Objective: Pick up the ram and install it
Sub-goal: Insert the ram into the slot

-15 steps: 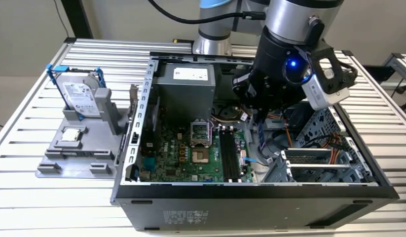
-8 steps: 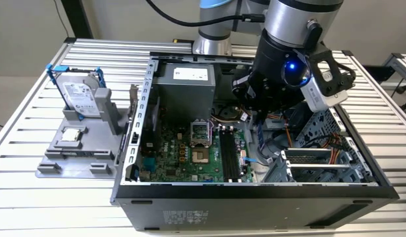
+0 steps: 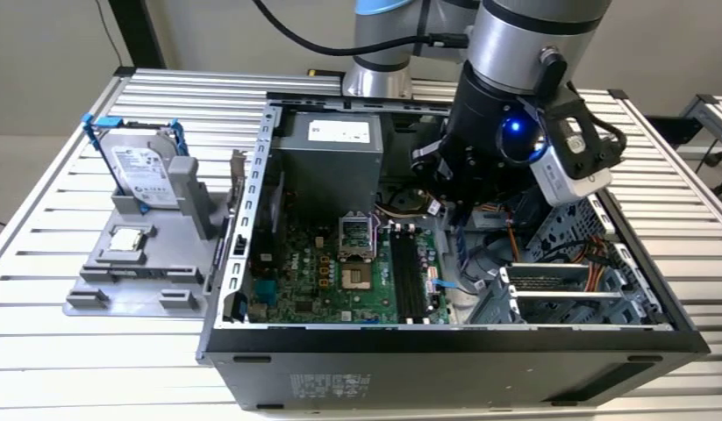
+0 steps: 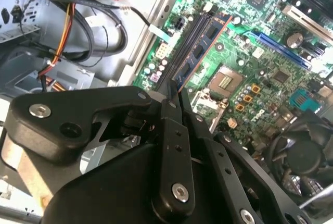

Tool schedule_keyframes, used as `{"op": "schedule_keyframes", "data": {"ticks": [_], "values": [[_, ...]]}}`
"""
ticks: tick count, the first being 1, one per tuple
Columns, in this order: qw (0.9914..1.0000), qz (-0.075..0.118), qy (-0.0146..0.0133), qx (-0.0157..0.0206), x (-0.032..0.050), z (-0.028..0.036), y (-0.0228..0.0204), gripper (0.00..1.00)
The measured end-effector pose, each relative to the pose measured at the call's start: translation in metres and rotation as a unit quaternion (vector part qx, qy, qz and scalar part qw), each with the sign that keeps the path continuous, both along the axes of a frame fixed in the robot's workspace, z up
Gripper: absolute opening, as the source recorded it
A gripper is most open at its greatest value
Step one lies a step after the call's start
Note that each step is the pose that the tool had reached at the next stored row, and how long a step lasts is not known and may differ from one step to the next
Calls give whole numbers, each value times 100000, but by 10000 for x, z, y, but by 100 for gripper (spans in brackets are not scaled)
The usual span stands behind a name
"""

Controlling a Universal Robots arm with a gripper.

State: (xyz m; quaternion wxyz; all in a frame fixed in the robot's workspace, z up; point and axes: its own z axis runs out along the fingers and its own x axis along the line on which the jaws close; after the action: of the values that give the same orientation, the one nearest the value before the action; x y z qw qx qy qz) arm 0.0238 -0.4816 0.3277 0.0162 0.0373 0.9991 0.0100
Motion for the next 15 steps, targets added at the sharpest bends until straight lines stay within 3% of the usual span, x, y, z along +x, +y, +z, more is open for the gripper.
{"op": "schedule_keyframes", "data": {"ticks": [5,11,15], "values": [[100000,2,40,1,-1,-44,0,0],[99998,81,644,1,-1,-99,2,0],[99994,908,650,-47,-5,-148,7,0]]}}
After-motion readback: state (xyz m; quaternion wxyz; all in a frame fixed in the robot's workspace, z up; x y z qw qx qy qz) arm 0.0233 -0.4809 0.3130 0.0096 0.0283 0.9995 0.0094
